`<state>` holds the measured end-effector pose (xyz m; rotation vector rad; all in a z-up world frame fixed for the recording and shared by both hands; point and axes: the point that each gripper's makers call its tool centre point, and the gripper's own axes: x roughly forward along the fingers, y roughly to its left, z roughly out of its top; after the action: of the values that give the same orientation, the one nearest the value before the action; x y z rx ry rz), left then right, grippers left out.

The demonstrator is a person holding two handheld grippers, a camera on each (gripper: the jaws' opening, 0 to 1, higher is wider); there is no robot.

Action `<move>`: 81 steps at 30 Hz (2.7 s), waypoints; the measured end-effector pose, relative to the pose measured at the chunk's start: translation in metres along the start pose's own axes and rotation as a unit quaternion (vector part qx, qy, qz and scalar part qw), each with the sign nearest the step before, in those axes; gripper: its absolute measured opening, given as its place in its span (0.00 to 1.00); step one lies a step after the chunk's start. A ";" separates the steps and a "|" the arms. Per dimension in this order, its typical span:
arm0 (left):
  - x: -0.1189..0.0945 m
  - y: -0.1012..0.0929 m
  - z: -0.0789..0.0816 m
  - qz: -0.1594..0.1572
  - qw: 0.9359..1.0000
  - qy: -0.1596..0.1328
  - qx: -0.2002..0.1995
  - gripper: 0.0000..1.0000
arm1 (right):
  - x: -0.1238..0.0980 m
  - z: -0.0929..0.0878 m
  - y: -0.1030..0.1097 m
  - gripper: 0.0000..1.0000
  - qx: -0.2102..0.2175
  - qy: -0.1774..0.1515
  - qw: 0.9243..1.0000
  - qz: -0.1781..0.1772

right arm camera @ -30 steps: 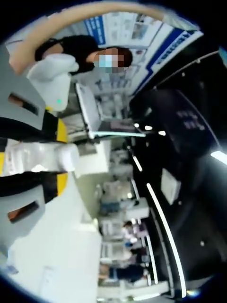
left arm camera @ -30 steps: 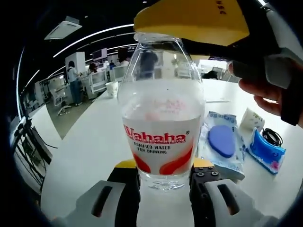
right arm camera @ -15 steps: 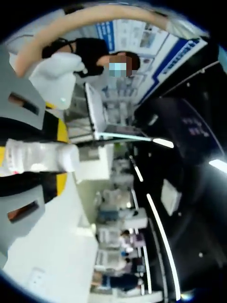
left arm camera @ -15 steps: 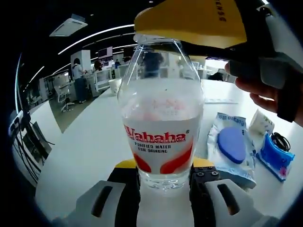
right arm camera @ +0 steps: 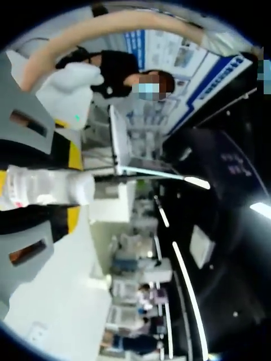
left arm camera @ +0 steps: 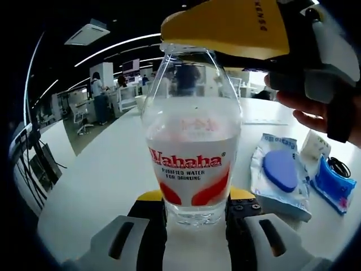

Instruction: Arrange the tabletop items into an orderly group along one side of the table until the central work area is clear of visible clutter.

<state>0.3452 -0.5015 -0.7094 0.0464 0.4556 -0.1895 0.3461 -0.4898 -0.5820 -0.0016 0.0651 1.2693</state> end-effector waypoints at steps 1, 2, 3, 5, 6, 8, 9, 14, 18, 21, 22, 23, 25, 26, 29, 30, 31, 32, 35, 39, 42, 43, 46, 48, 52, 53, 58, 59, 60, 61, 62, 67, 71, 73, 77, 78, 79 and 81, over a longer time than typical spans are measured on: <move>0.001 0.001 0.000 0.002 1.000 -0.002 0.000 0.38 | 0.000 0.000 0.001 0.18 -0.001 0.000 1.000 0.000; 0.000 0.002 0.000 0.003 1.000 -0.003 -0.001 0.38 | 0.001 0.000 0.002 0.18 -0.004 -0.001 1.000 0.002; 0.001 0.003 0.000 0.006 1.000 -0.006 -0.001 0.38 | 0.002 0.000 0.005 0.18 -0.008 -0.001 1.000 0.005; 0.000 0.004 -0.001 0.009 1.000 -0.011 -0.005 0.38 | 0.003 0.000 0.009 0.18 -0.016 0.000 1.000 0.009; -0.001 0.004 -0.001 0.009 1.000 -0.014 -0.007 0.38 | 0.003 -0.001 0.010 0.18 -0.017 -0.001 1.000 0.010; -0.001 0.003 -0.002 0.010 1.000 -0.020 -0.004 0.38 | 0.002 0.000 0.009 0.18 -0.017 -0.004 1.000 0.008; -0.001 0.003 -0.001 0.009 1.000 -0.021 -0.001 0.38 | 0.002 0.000 0.008 0.18 -0.016 -0.005 1.000 0.006; -0.003 0.003 -0.002 0.007 0.999 -0.033 0.007 0.38 | 0.001 -0.001 0.008 0.19 -0.019 -0.007 1.000 0.005; -0.003 0.003 -0.002 0.014 0.999 -0.044 0.016 0.38 | 0.001 -0.001 0.009 0.19 -0.018 -0.009 1.000 0.003; -0.003 0.004 -0.001 0.011 0.999 -0.047 0.020 0.39 | 0.000 -0.002 0.006 0.19 -0.014 -0.015 1.000 -0.002; -0.003 0.004 -0.001 0.010 0.999 -0.048 0.020 0.39 | 0.000 -0.001 0.006 0.19 -0.012 -0.017 1.000 -0.003; -0.003 0.004 0.000 0.009 0.999 -0.049 0.020 0.39 | 0.000 -0.001 0.006 0.19 -0.010 -0.019 1.000 -0.006; -0.004 0.004 0.001 0.010 0.998 -0.054 0.027 0.40 | 0.001 0.000 0.005 0.19 -0.008 -0.019 1.000 -0.008; -0.004 0.003 0.001 0.006 0.998 -0.056 0.023 0.42 | 0.001 0.000 0.005 0.20 -0.006 -0.020 1.000 -0.010; -0.005 0.003 0.002 0.004 0.998 -0.059 0.022 0.44 | 0.004 -0.001 0.004 0.25 0.001 -0.021 1.000 -0.015; -0.006 0.004 0.001 0.001 0.998 -0.059 0.018 0.44 | 0.004 -0.001 0.005 0.26 0.005 -0.020 1.000 -0.017; -0.007 0.005 0.000 0.000 0.998 -0.059 0.016 0.46 | 0.005 -0.001 0.005 0.26 0.008 -0.020 1.000 -0.018; -0.009 0.005 0.001 -0.003 0.998 -0.061 0.014 0.47 | 0.005 0.000 0.004 0.27 0.009 -0.021 1.000 -0.021; -0.013 0.004 0.007 -0.014 0.997 -0.075 0.012 0.52 | 0.005 0.002 0.003 0.30 0.013 -0.028 0.999 -0.028; -0.012 0.006 0.005 -0.020 0.997 -0.065 0.020 0.45 | 0.008 0.004 0.004 0.30 0.004 -0.024 0.999 -0.027; -0.012 0.010 0.004 -0.013 0.998 -0.063 0.010 0.43 | 0.008 0.005 0.005 0.29 0.004 -0.025 0.999 -0.026; -0.012 0.010 0.005 -0.013 0.998 -0.064 0.007 0.43 | 0.008 0.005 0.005 0.29 0.004 -0.025 0.999 -0.025; -0.013 0.007 0.006 -0.018 0.998 -0.061 0.011 0.39 | 0.008 0.005 0.006 0.29 0.003 -0.023 0.999 -0.025; -0.013 0.005 0.004 -0.019 0.998 -0.058 0.010 0.37 | 0.007 0.004 0.005 0.29 0.001 -0.021 0.999 -0.027; -0.014 0.006 0.004 -0.015 0.998 -0.055 0.004 0.37 | 0.006 0.004 0.006 0.29 0.001 -0.019 1.000 -0.025; -0.014 0.005 0.004 -0.013 0.998 -0.055 0.005 0.37 | 0.006 0.004 0.006 0.29 0.000 -0.017 1.000 -0.025; -0.016 0.005 0.003 -0.007 0.999 -0.051 0.000 0.36 | 0.004 0.000 0.010 0.29 -0.006 -0.005 1.000 -0.022; -0.016 0.005 0.002 -0.006 0.999 -0.049 0.000 0.36 | 0.004 -0.001 0.011 0.30 -0.007 0.000 1.000 -0.023; -0.017 0.005 0.002 -0.006 0.999 -0.048 0.001 0.36 | 0.003 -0.002 0.011 0.31 -0.007 0.002 1.000 -0.024; -0.018 0.005 0.002 -0.005 0.999 -0.045 0.001 0.36 | 0.001 -0.001 0.012 0.32 -0.007 0.004 1.000 -0.025; -0.021 0.005 0.001 -0.004 0.999 -0.044 0.000 0.36 | 0.000 -0.001 0.012 0.34 -0.005 0.005 1.000 -0.027; -0.034 0.010 0.001 -0.004 0.999 -0.040 -0.018 0.46 | -0.009 0.003 0.009 0.43 0.003 0.009 0.999 -0.047; -0.041 0.011 0.002 -0.014 0.998 -0.037 -0.048 0.62 | -0.014 0.006 0.010 0.55 0.009 0.011 0.998 -0.060; -0.045 0.013 0.004 -0.015 0.998 -0.038 -0.057 0.71 | -0.016 0.005 0.009 0.62 0.015 0.015 0.997 -0.068; -0.050 0.011 0.008 -0.030 0.995 -0.041 -0.084 0.94 | -0.022 0.005 0.009 0.79 0.036 0.021 0.995 -0.089; -0.051 0.011 0.008 -0.034 0.994 -0.042 -0.091 1.00 | -0.023 0.006 0.010 0.83 0.038 0.022 0.995 -0.091; -0.052 0.011 0.007 -0.040 0.994 -0.037 -0.097 1.00 | -0.025 0.007 0.012 0.85 0.043 0.022 0.995 -0.091; -0.055 0.011 0.006 -0.043 0.994 -0.034 -0.091 1.00 | -0.030 0.009 0.016 0.88 0.047 0.028 0.994 -0.094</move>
<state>0.3011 -0.4819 -0.6793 -0.1569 0.4061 -0.2321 0.3229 -0.5133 -0.5714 0.0369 0.1680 1.0771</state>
